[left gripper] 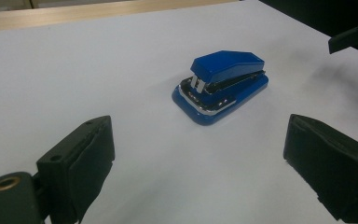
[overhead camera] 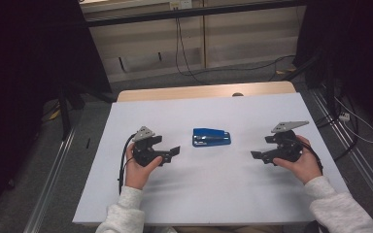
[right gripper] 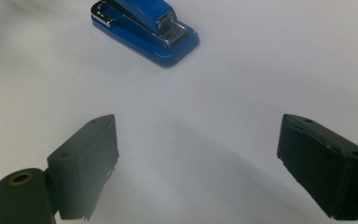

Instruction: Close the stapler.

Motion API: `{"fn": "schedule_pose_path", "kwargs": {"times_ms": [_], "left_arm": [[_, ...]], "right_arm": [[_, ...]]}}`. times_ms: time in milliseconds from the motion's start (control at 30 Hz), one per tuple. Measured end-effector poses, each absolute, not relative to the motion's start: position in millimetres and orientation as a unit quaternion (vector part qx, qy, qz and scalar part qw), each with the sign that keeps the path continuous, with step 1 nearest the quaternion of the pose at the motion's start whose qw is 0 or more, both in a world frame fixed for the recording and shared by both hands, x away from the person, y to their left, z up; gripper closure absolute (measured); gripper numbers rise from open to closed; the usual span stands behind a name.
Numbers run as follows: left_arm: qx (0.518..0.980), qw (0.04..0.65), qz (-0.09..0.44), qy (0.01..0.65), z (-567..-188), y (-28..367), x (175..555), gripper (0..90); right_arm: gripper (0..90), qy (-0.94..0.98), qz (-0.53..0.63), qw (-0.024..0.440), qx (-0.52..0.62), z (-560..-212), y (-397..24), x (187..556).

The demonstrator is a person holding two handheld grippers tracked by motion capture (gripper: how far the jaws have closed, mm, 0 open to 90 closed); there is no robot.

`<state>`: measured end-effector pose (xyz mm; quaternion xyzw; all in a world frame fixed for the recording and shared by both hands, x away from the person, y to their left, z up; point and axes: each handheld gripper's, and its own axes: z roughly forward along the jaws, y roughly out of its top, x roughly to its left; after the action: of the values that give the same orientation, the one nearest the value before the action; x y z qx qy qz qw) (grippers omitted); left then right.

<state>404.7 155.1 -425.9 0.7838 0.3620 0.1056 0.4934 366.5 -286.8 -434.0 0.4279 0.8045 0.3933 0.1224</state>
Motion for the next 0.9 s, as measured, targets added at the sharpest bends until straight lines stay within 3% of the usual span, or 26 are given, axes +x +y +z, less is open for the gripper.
{"fn": "schedule_pose_path", "kwargs": {"times_ms": [900], "left_arm": [[0.770,0.506,0.130,0.367,-417,190,383,7.9]], "right_arm": [[11.1,0.815,0.396,0.108,0.409,-431,-295,325]]}}
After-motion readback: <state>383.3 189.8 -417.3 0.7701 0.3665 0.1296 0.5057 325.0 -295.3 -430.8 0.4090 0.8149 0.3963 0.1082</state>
